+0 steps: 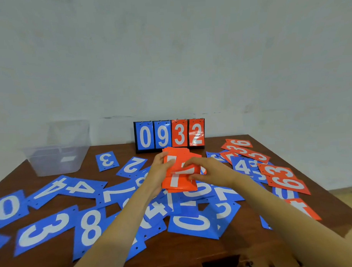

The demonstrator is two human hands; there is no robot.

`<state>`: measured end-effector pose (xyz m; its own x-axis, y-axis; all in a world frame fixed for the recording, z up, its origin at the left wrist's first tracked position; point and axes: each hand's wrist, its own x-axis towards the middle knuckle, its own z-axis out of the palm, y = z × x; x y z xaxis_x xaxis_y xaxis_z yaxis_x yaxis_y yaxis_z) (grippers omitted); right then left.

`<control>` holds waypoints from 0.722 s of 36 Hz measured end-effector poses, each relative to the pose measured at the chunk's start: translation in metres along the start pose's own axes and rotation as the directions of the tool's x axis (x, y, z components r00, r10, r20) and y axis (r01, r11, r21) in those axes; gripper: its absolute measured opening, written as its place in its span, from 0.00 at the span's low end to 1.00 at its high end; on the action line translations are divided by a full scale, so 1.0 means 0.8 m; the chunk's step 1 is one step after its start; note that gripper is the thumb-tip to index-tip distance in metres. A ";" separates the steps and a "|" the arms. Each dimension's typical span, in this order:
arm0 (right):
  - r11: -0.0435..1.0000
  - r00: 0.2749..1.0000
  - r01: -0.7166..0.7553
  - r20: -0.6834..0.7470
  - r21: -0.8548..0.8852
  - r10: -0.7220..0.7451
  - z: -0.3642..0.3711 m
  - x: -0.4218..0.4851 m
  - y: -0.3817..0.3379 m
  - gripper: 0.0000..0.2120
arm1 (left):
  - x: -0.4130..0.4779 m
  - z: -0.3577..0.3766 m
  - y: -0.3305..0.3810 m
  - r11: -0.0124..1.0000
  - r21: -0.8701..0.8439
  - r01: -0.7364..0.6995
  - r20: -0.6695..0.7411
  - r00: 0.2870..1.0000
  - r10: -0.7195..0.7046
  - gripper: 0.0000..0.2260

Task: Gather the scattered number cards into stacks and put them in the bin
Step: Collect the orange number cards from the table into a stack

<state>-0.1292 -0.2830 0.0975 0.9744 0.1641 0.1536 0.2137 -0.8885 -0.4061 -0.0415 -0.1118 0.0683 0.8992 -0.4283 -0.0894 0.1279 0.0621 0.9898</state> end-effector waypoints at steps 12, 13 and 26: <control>0.965 0.991 -0.132 0.028 0.228 0.129 0.026 0.009 0.017 0.36 | 0.015 -0.009 -0.019 0.998 -0.050 -0.042 -0.063 0.997 0.039 0.23; 0.951 0.985 -0.160 -0.014 0.263 0.170 0.028 0.011 0.019 0.37 | 0.017 -0.008 -0.020 0.997 -0.056 -0.049 -0.076 0.996 0.045 0.23; 0.966 0.986 -0.167 0.013 0.198 0.168 0.062 0.060 0.059 0.40 | 0.057 0.016 -0.032 0.999 -0.031 -0.026 -0.102 0.995 0.023 0.19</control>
<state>-0.0687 -0.2961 0.0411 0.9973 0.0183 0.0712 0.0573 -0.8006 -0.5965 -0.0094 -0.1445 0.0404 0.9399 -0.3327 -0.0772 0.1171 0.1015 0.9879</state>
